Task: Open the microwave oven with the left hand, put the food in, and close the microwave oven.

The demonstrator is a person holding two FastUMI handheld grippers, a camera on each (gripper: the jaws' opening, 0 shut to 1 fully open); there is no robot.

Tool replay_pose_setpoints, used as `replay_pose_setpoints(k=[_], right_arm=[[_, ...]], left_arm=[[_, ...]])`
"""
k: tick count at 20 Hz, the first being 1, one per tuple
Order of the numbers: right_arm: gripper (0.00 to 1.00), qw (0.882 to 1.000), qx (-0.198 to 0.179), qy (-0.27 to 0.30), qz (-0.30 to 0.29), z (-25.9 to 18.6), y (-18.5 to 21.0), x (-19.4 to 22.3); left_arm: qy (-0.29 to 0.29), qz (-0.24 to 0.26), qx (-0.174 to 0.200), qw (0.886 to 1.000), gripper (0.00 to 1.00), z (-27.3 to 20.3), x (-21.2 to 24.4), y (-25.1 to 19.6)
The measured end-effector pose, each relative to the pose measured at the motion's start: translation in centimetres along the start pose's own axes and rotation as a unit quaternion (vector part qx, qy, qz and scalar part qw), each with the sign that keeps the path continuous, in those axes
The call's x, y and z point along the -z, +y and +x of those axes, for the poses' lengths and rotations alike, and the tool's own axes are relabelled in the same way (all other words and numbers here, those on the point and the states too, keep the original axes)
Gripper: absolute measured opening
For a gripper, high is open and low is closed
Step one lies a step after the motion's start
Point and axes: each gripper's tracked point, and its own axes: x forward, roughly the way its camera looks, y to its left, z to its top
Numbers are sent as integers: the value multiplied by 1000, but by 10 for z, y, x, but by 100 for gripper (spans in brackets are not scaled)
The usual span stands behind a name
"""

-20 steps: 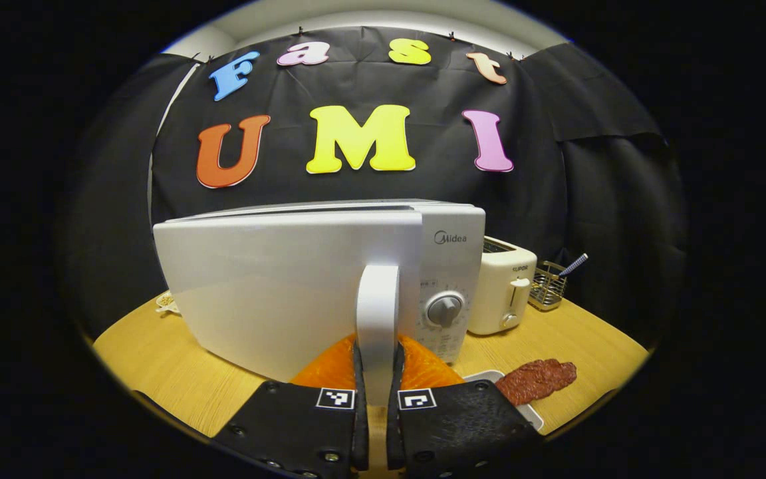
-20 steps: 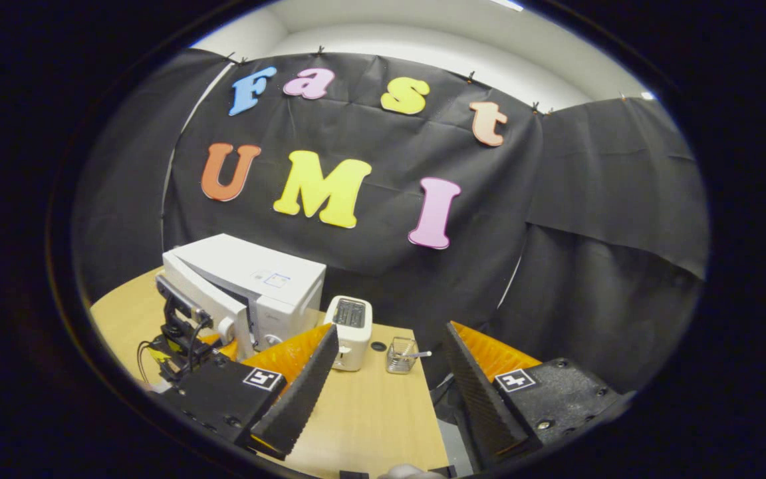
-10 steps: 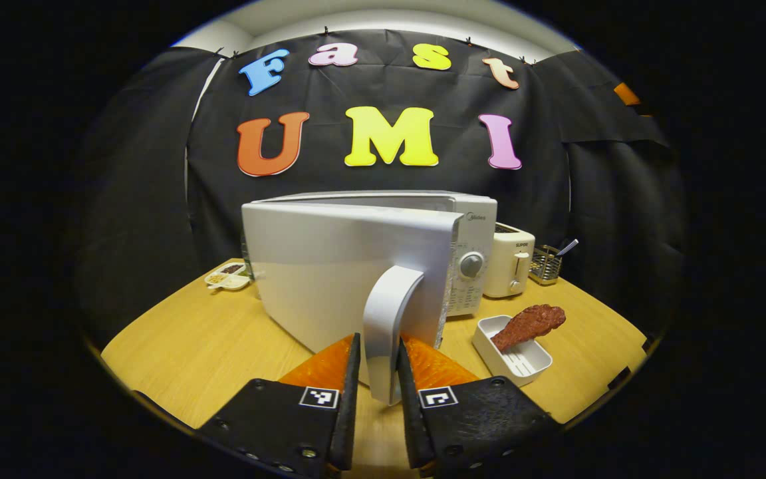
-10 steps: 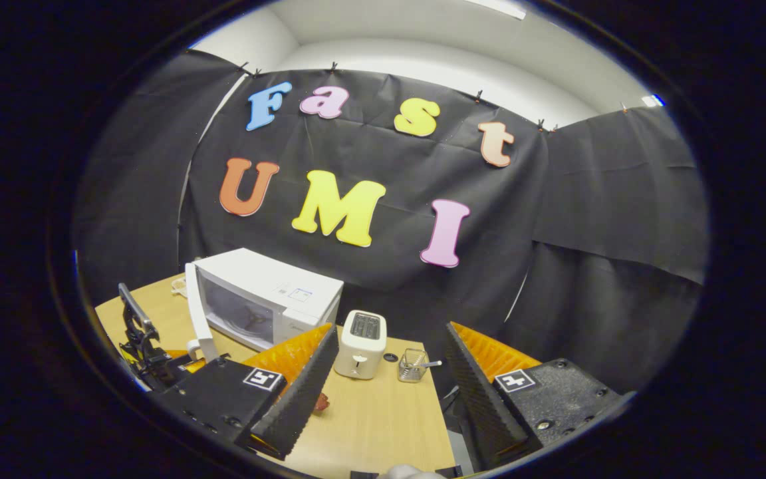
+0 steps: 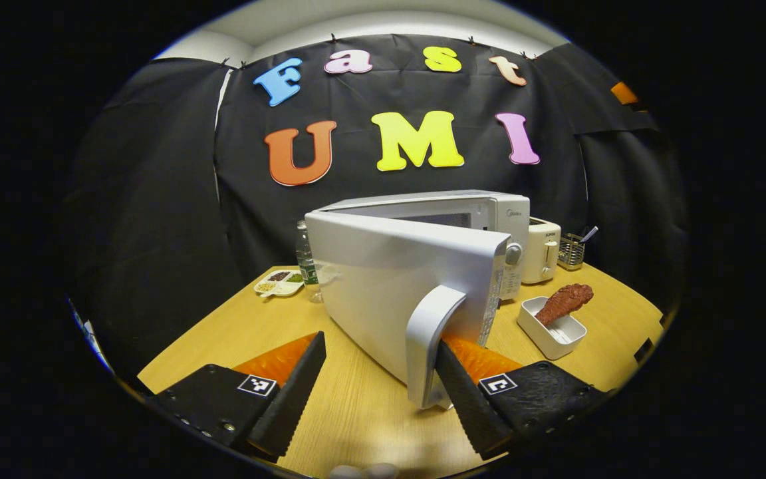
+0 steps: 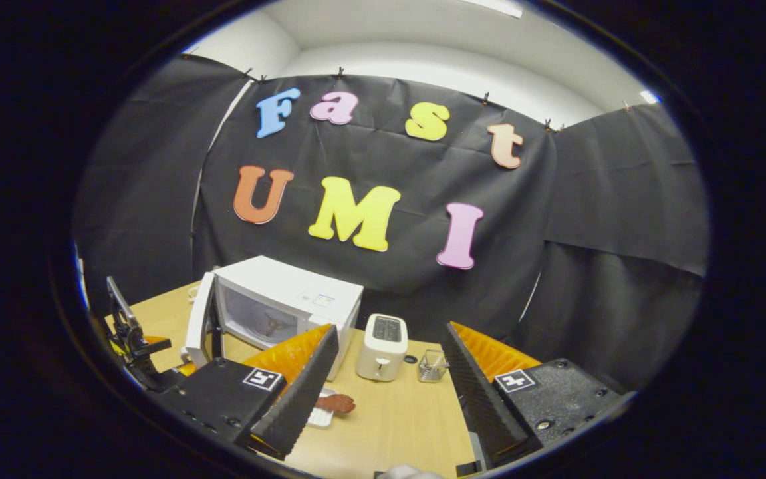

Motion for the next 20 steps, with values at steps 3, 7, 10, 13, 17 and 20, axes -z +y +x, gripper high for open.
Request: replay_pose_setpoints(k=[3, 7, 10, 13, 17, 20], right_arm=[[100, 1000, -18, 2, -3, 2, 21, 3], [100, 999, -48, 8, -2, 1, 50, 9], [96, 998, -65, 10, -4, -1, 69, 13], [100, 997, -77, 12, 0, -4, 84, 17], [96, 997, -81, 19, 2, -9, 93, 27], [100, 996, -79, 29, 4, -9, 93, 42]], left_arm=[[6, 0, -15, 1000, 95, -14, 5, 22], [12, 1, -41, 999, 95, -33, 10, 54], [19, -5, -65, 998, 95, -44, 16, 84], [28, -23, -86, 996, 96, -53, 22, 112], [27, -4, -113, 993, 96, -63, 23, 146], [30, -5, -123, 992, 95, -63, 26, 169]])
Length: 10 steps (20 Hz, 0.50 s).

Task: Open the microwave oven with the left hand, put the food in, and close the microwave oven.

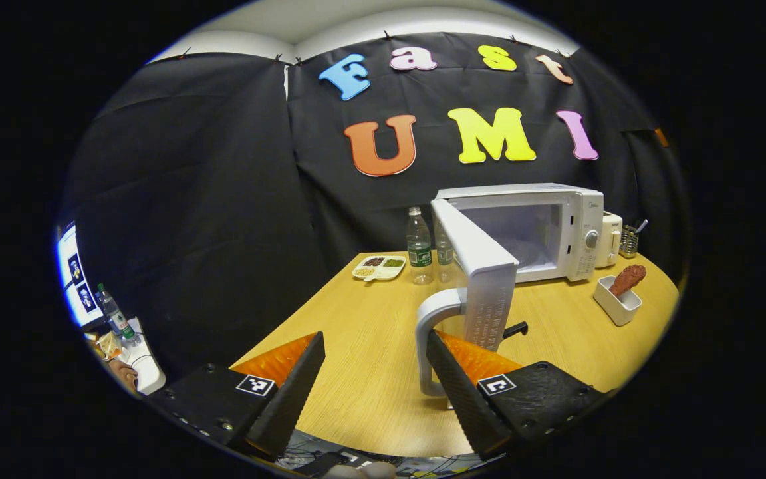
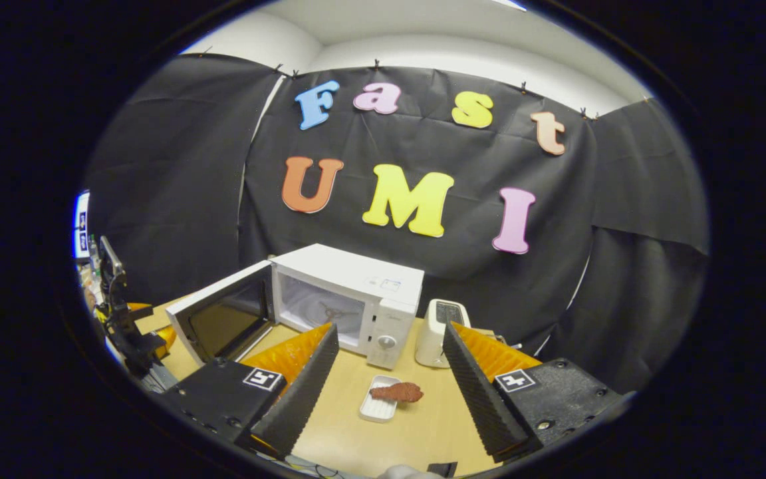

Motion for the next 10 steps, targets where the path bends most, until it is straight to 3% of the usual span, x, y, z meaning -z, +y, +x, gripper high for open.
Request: replay_pose_setpoints(k=[3, 5, 10], right_arm=[[96, 1000, 1, 12, 12, 6, -7, 19], [100, 999, -4, 22, 36, 15, -12, 39], [100, 989, -15, 78, 127, 56, -28, 126]], left_arm=[[1, -3, -15, 1000, 94, -4, -3, 17], [-2, 1, -19, 1000, 95, -15, -9, 18], [-19, 9, -6, 1000, 96, -58, -51, -4]])
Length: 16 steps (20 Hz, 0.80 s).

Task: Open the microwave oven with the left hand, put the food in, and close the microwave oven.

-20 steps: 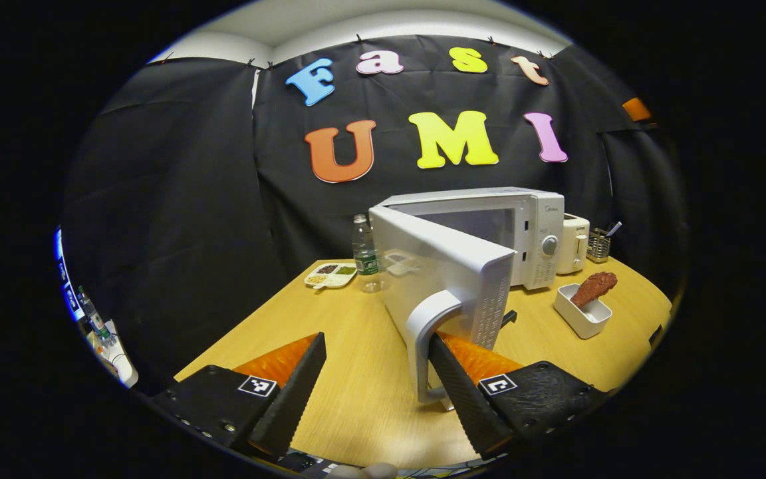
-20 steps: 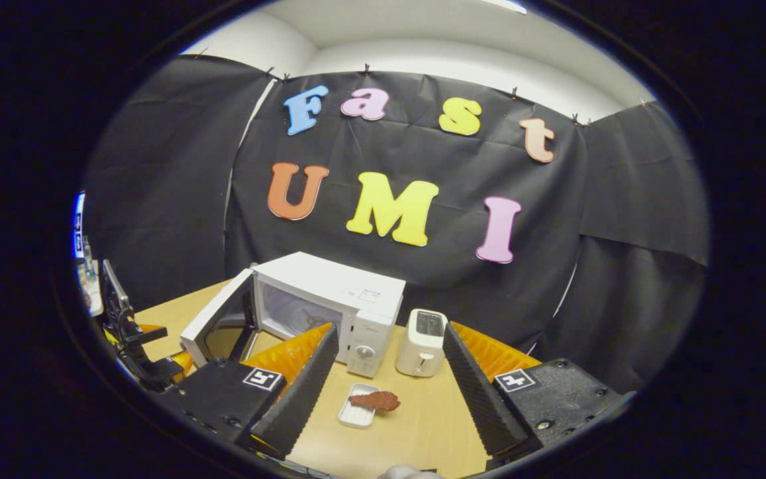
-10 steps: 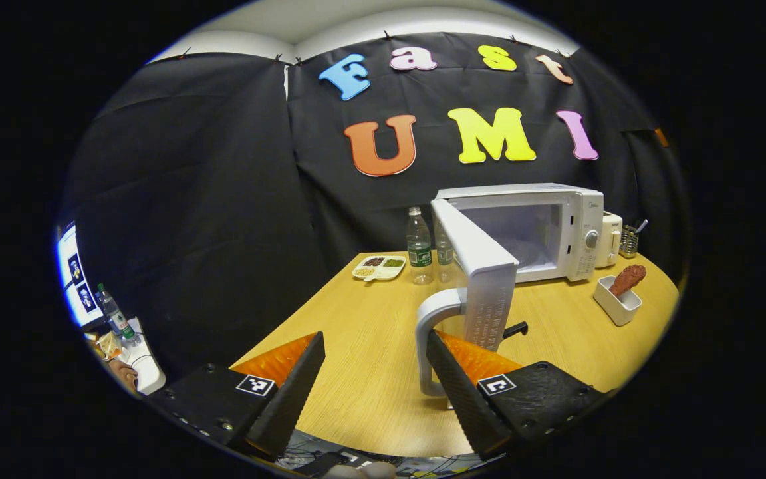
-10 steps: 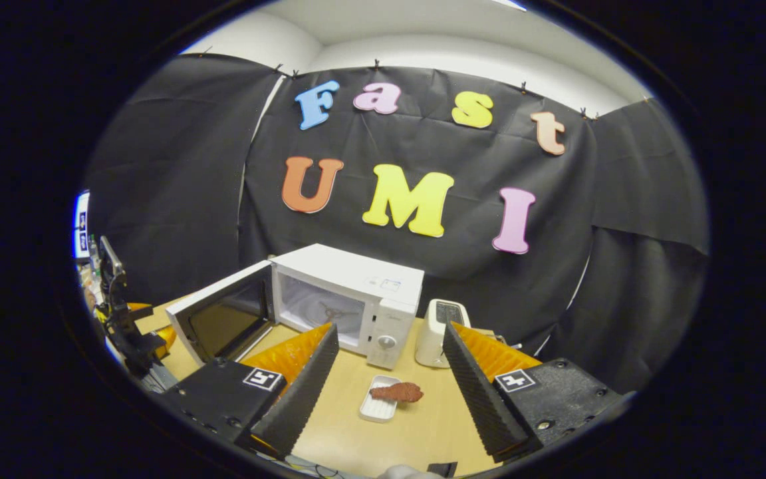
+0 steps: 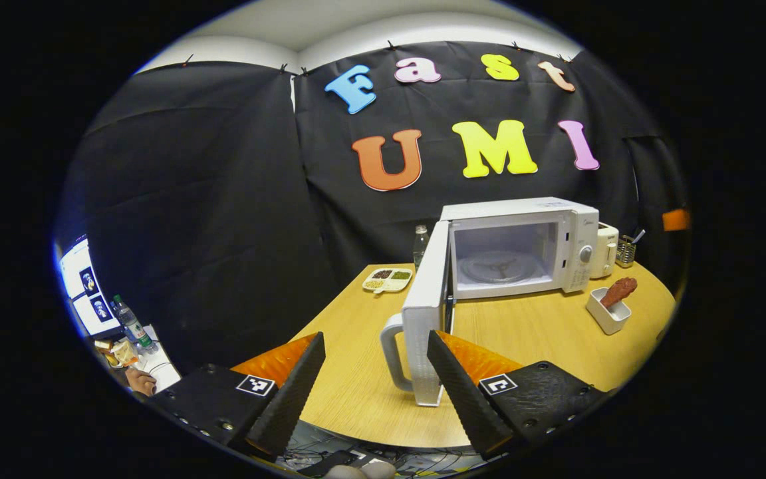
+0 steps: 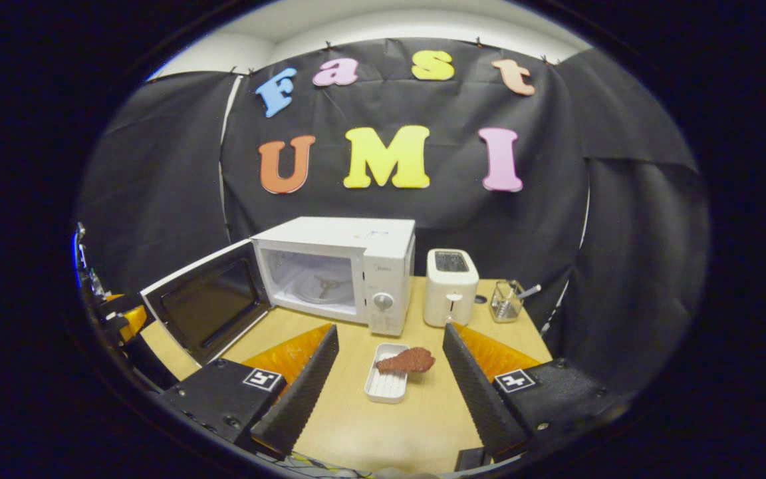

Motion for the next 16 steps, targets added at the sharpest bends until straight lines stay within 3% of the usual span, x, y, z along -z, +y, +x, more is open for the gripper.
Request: replay_pose_setpoints(k=[4, 5, 6, 10, 11, 12, 13, 14, 15, 16], right_arm=[[100, 997, -5, 48, 55, 60, -34, 60], [91, 996, -5, 57, 71, 76, -42, 70], [99, 994, -10, 63, 84, 93, -47, 78], [99, 987, -46, 83, 131, 145, -49, 98], [86, 985, -52, 88, 139, 156, -49, 101], [98, 983, -62, 89, 151, 166, -45, 102], [82, 980, -67, 91, 162, 176, -43, 103], [90, 977, -72, 100, 171, 183, -40, 107], [76, 976, -73, 108, 177, 186, -37, 111], [70, 976, -68, 110, 174, 192, -38, 111]], left_arm=[[-14, -11, 23, 1000, 96, -29, -52, -40], [-18, -13, 32, 999, 96, -35, -65, -56], [-23, -13, 40, 999, 96, -38, -78, -70], [-40, -19, 57, 997, 95, -49, -121, -113], [-42, -21, 61, 997, 96, -48, -129, -121], [-42, -22, 60, 997, 95, -46, -132, -124], [-41, -21, 62, 997, 96, -45, -133, -126], [-40, -17, 59, 997, 95, -44, -133, -125], [-36, -12, 56, 998, 95, -42, -132, -123], [-31, -9, 53, 998, 95, -40, -130, -121]])
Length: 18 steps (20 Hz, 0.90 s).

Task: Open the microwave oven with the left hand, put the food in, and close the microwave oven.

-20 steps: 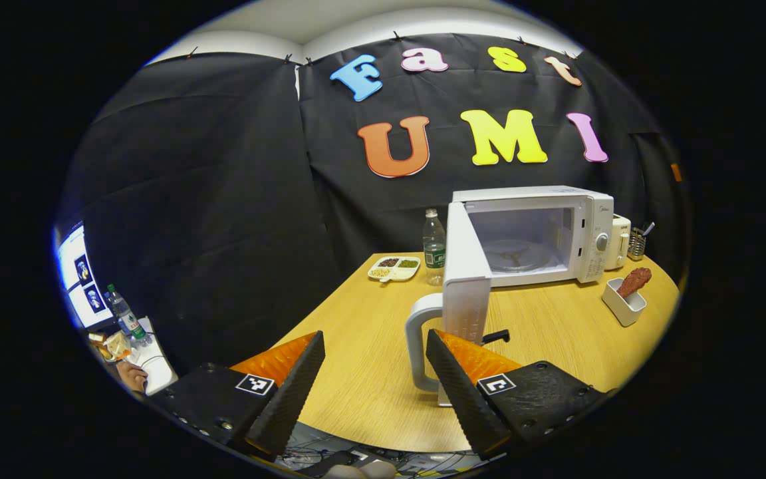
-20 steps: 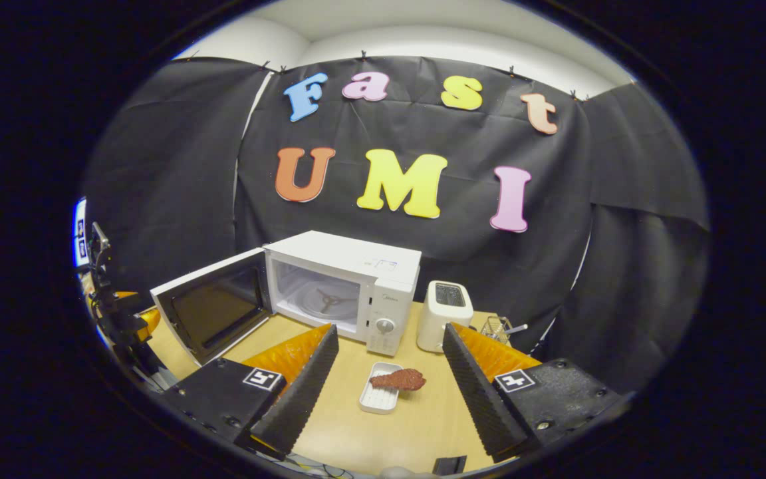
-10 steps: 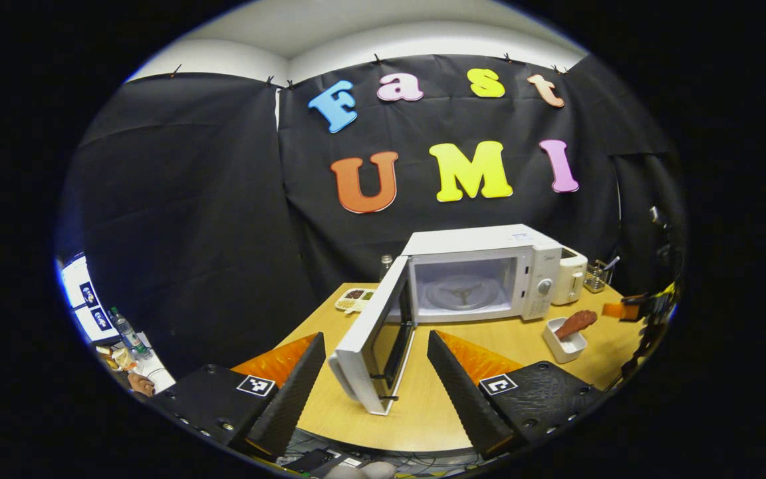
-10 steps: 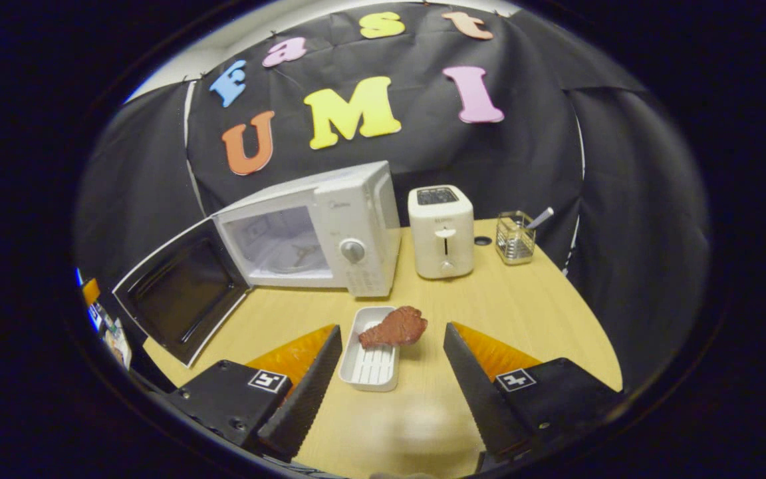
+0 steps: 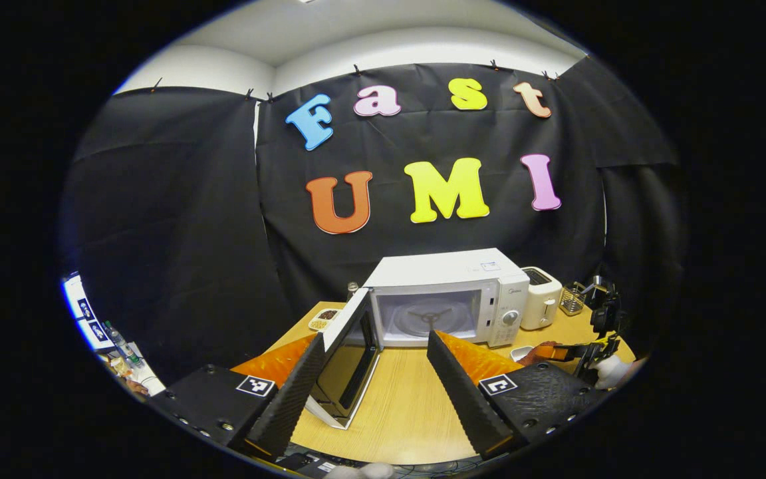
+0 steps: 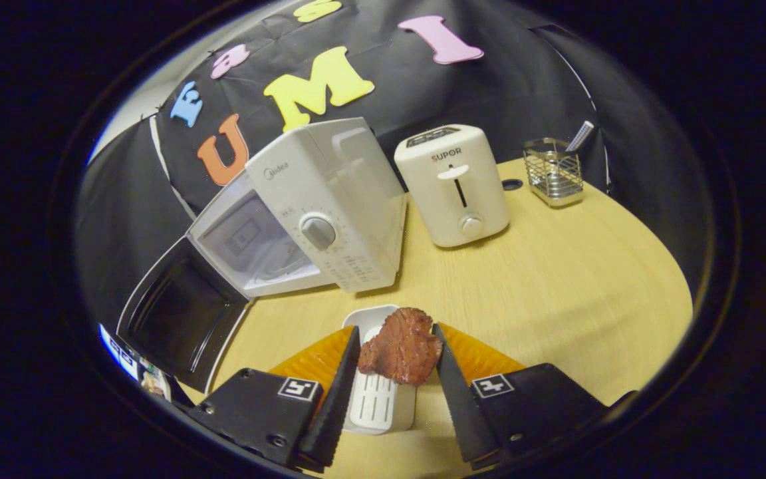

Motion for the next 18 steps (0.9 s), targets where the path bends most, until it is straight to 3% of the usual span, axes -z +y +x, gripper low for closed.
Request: replay_pose_setpoints(k=[2, 3, 4, 7, 8, 10, 14, 18], right_arm=[[56, 1000, 10, -6, 6, -2, -4, -4], [28, 1000, 6, -9, 11, 1, -1, -5], [35, 1000, 4, -11, 8, 0, 1, -5], [15, 1000, 4, -14, -3, -2, 14, -11], [23, 1000, 10, -20, -3, -6, 17, -15], [17, 999, 20, -29, -17, -18, 31, -27], [17, 996, 19, -71, -42, -51, 76, -66], [17, 993, -30, -115, -15, -64, 149, -88]], left_arm=[[4, 6, 0, 1000, 95, 1, 4, 5], [4, 10, 5, 1000, 95, 4, 6, 6], [3, 16, 9, 1000, 96, 8, 7, 9], [2, 21, 30, 999, 96, 17, 14, 13], [3, 22, 36, 999, 96, 20, 17, 17], [-3, 23, 48, 999, 96, 23, 15, 22], [-12, 20, 74, 997, 96, 28, 14, 30], [-16, 16, 99, 995, 96, 31, 16, 37]])
